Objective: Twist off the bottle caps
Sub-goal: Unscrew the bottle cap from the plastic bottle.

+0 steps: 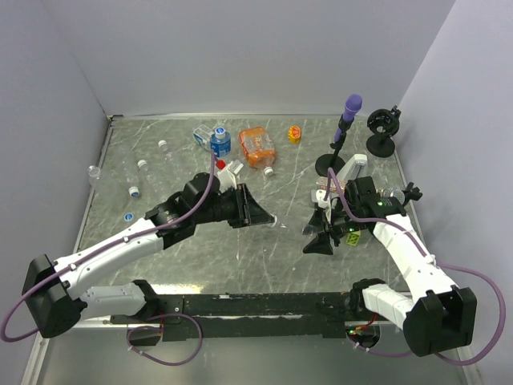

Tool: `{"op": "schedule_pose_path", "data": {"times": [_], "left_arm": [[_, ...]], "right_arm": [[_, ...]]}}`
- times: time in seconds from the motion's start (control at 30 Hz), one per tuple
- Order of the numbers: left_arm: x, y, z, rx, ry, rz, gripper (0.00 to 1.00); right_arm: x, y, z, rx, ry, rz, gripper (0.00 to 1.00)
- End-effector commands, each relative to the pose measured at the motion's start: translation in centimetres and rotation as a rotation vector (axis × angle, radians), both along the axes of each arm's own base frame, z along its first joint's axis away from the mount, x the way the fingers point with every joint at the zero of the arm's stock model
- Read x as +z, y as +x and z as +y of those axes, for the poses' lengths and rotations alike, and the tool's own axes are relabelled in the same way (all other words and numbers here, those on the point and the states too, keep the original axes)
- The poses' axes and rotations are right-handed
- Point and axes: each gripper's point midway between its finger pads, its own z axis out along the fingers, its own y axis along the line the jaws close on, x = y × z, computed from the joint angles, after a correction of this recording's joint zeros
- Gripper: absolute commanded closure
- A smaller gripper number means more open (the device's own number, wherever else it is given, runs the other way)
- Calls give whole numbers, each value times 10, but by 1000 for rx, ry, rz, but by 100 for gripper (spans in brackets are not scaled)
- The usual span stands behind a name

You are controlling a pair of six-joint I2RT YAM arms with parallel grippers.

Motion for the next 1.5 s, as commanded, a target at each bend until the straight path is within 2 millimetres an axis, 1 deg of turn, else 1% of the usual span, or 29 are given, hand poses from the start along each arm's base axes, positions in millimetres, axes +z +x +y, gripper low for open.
{"op": "schedule_pose_path", "data": {"times": [0.0,0.03,0.1,0.13,0.2,0.3,0.33,0.4,0.47,0.5,0.53,0.6,0.7,0.77,0.87,0.9,0.97,1.03,1.07,1.13,1.27,1.37,1.47], "left_arm": [[29,-6,-5,3,-78,36,65],[28,-7,-5,-2,-78,30,51],[28,-11,-3,-22,-96,-4,39],[32,-14,-1,-35,-116,-27,33],[40,-15,4,-40,-126,-104,26],[59,-16,17,-48,-123,-276,19],[72,-18,25,-38,-139,-352,17],[85,-16,41,3,-139,-493,14],[98,-15,58,51,-149,-661,1],[104,-17,66,73,-173,-730,3],[96,-19,73,86,-177,-778,3],[97,-34,78,40,-237,-922,3],[88,-57,75,-85,-277,-1065,4],[77,-62,69,-165,-245,-1102,3],[60,-59,58,-255,-172,-1170,1],[59,-58,55,-271,-164,-1203,2],[59,-55,49,-293,-165,-1245,4],[64,-51,42,-301,-173,-1272,5],[65,-49,38,-311,-168,-1279,7],[59,-43,27,-347,-151,-1264,10],[54,-38,12,-400,-152,-1251,17],[55,-36,9,-397,-164,-1253,22],[48,-34,6,-406,-149,-1234,28]], "right_arm": [[12,8,4,15,41,-97,78],[13,8,4,17,42,-102,78],[13,7,4,18,45,-106,78],[14,7,4,19,45,-108,78],[14,7,4,22,45,-115,78],[17,4,4,28,50,-118,78],[18,4,4,31,52,-124,78],[19,2,4,34,52,-136,78],[20,0,4,37,56,-144,78],[21,-1,4,40,57,-150,78],[21,-2,4,43,59,-154,78],[22,-3,4,50,62,-161,78],[24,-7,4,64,73,-157,78],[26,-9,5,74,83,-162,78],[28,-12,6,85,98,-165,78],[29,-13,7,90,102,-164,78],[29,-14,7,97,104,-164,78],[29,-15,8,101,106,-160,77],[29,-15,8,102,107,-161,77],[28,-16,8,102,108,-156,77],[27,-15,8,105,106,-149,77],[27,-14,8,103,105,-146,78],[26,-15,8,104,105,-144,77]]}}
